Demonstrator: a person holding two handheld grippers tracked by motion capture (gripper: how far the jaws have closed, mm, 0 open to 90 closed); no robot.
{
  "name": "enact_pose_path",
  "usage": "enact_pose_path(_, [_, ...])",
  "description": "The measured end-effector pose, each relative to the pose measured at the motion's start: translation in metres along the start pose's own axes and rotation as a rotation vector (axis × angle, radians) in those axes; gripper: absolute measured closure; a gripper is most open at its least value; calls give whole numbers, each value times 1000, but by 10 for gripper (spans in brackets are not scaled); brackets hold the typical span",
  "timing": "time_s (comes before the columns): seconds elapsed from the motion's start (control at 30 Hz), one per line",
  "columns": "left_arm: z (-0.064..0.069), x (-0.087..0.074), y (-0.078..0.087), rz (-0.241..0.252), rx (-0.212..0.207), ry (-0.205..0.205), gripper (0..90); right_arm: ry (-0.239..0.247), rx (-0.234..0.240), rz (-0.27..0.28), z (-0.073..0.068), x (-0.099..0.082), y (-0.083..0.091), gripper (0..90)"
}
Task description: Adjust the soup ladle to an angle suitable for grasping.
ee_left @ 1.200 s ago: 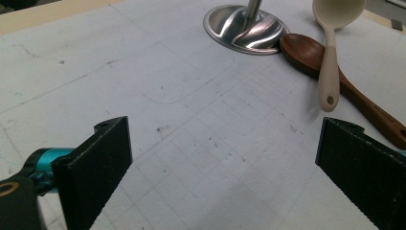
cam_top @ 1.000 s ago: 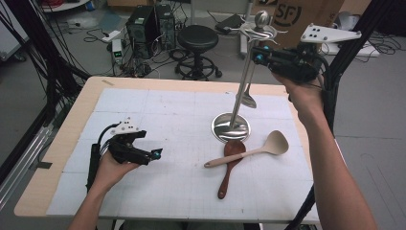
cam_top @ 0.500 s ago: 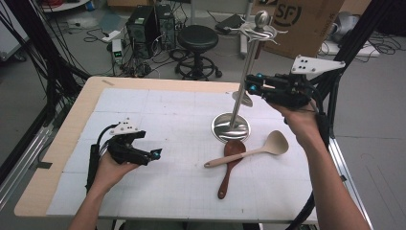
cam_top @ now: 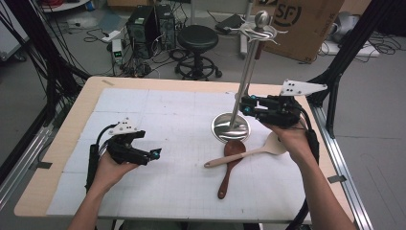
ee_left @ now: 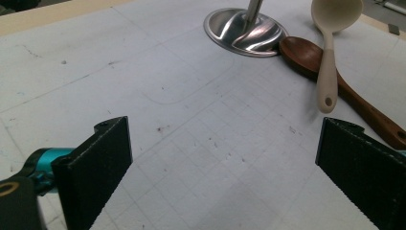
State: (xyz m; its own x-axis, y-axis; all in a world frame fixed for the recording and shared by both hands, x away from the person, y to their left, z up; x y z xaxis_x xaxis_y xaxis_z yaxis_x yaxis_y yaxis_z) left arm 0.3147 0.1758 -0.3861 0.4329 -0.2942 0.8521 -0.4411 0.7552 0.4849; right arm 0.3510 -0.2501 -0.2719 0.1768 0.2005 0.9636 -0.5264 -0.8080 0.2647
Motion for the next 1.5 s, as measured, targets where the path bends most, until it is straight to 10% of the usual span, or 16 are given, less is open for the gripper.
enact_pose_path(1.5, [1, -1, -1, -5, 8, 2, 58, -47, 81, -226, -21, -100, -31, 815])
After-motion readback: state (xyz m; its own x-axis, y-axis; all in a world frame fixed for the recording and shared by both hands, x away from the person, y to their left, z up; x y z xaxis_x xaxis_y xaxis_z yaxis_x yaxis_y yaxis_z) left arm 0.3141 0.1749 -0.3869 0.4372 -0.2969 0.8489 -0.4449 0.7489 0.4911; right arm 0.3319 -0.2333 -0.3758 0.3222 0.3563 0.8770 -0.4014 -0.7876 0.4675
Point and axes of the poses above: each handheld gripper's, and its own axes: y roughly backward along the jaws, x roughly out of its top, z roughly to its right, the point moved 1 cm from there along -y, roughly forward along the jaws, and after that the axes turned 7 degrees about -x, right-handed, at the moved point
